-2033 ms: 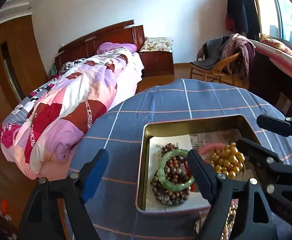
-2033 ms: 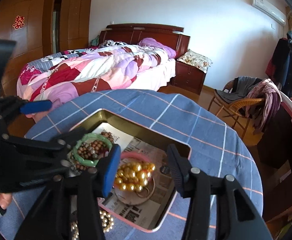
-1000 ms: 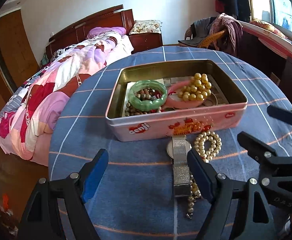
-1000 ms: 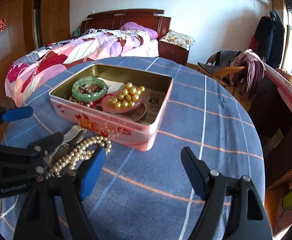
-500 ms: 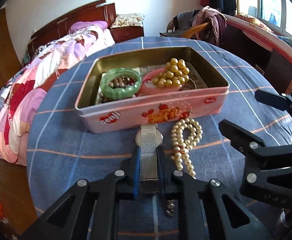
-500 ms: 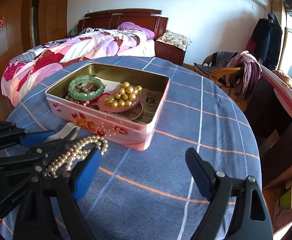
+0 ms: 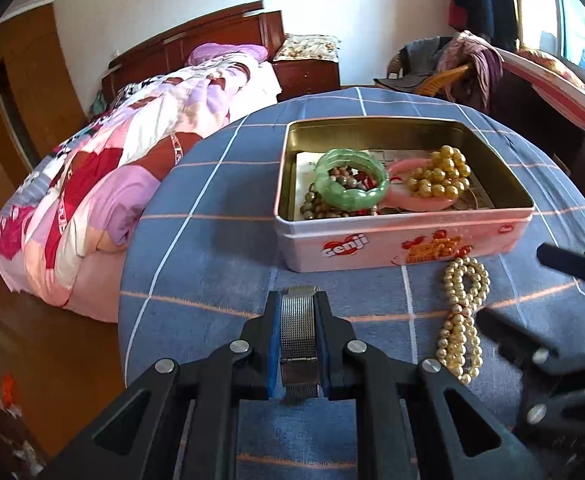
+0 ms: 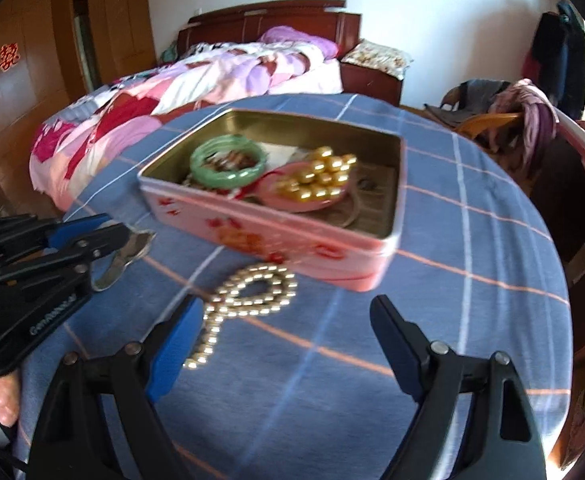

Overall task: Organize jewelry
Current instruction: 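Grasp the silver mesh watch with the left gripper while the right reaches the pearl necklace, then grasp the pearl necklace with the right gripper and lift it, then lower the watch into the tin with the left while the right lowers the pearls in, then open both grippers and withdraw them from the tin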

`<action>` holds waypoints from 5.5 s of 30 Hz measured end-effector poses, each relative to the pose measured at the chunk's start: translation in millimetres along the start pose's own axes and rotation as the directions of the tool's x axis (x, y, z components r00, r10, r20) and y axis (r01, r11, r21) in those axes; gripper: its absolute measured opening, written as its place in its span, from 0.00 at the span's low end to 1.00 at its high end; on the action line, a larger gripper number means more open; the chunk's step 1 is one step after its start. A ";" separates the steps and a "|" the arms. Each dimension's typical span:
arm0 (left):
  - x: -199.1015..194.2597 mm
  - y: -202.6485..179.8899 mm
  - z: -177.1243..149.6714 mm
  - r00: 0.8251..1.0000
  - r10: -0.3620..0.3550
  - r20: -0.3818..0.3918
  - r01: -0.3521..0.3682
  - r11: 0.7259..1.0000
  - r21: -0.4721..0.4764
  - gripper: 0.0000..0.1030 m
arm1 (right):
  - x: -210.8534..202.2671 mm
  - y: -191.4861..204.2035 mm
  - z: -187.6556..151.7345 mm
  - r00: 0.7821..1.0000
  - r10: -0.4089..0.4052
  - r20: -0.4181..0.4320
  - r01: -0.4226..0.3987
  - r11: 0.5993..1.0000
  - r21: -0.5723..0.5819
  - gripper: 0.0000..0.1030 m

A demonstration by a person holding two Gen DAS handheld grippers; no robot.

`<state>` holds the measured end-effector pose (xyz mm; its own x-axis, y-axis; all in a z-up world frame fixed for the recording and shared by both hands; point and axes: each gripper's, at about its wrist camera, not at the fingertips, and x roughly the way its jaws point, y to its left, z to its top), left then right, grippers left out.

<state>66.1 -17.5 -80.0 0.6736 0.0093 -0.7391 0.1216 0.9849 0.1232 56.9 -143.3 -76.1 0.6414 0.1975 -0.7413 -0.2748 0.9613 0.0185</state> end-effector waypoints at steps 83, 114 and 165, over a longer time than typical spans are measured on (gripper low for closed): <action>-65.7 0.9 45.8 0.982 -0.060 0.179 0.066 0.997 -0.027 0.15 | -73.3 -13.6 34.5 0.983 0.042 0.181 -0.020 0.993 -0.118 0.15; -25.6 -0.5 110.9 0.972 -0.001 0.234 0.004 1.000 -0.013 0.15 | -42.3 -26.2 94.7 0.962 0.032 0.271 0.001 0.993 -0.121 0.15; -1.2 19.5 90.0 0.975 0.034 0.221 -0.007 0.992 -0.123 0.84 | -11.0 -44.0 74.3 0.969 -0.080 0.232 0.089 0.996 -0.028 0.66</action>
<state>133.2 -13.8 -17.2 0.8217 0.0041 -0.5699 0.0270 0.9986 0.0460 115.1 -173.5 -19.0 0.8100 0.1590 -0.5645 -0.2366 0.9693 -0.0664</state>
